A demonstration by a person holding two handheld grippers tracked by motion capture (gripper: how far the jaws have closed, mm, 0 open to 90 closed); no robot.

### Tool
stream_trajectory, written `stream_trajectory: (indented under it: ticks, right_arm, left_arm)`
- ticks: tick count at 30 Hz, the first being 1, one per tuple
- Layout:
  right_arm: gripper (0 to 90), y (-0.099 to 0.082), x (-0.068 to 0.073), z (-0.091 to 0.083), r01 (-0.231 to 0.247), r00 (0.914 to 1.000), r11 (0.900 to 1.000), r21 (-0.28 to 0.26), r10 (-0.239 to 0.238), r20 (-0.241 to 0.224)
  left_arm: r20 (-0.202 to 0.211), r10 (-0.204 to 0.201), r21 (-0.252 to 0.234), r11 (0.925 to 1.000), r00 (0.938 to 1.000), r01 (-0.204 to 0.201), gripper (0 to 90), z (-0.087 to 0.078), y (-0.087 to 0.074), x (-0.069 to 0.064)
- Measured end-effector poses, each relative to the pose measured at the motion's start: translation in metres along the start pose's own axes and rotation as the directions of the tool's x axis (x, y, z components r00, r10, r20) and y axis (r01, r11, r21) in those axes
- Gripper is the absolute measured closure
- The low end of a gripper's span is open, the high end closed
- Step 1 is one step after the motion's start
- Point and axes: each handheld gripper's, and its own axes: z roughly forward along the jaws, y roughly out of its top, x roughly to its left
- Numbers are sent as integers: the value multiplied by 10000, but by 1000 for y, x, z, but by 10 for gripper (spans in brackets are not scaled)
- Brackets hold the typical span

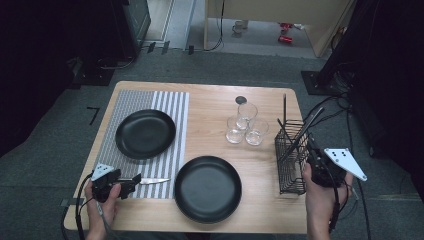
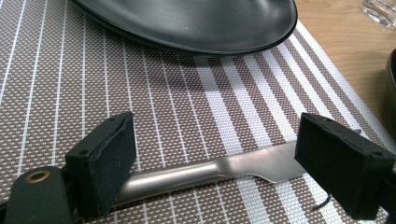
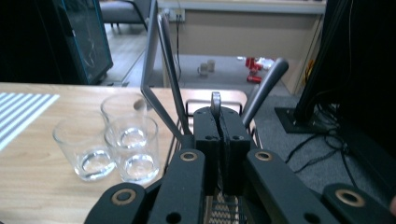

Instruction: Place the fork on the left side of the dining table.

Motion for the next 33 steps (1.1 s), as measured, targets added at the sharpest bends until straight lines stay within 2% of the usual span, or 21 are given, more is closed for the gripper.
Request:
stream_trajectory:
  ticks: [11,17,27,33]
  right_arm:
    - [884,34,10,-28,-52,9995,9960,-894,23,-320]
    - [884,51,15,-41,71,9990,9915,-1301,-128,-425]
    - [884,71,24,-54,165,9975,9845,-1747,-283,-652]
    - [884,76,33,-59,122,9945,9838,-1789,-306,-1003]
  left_arm:
    - [221,245,-326,9992,9995,-237,126,-8,8,-11]
    - [375,381,-452,9983,9986,-364,126,-11,13,-19]
    - [616,568,-648,9965,9965,-527,126,-14,19,-31]
    - [764,672,-831,9947,9948,-609,126,-15,24,-38]
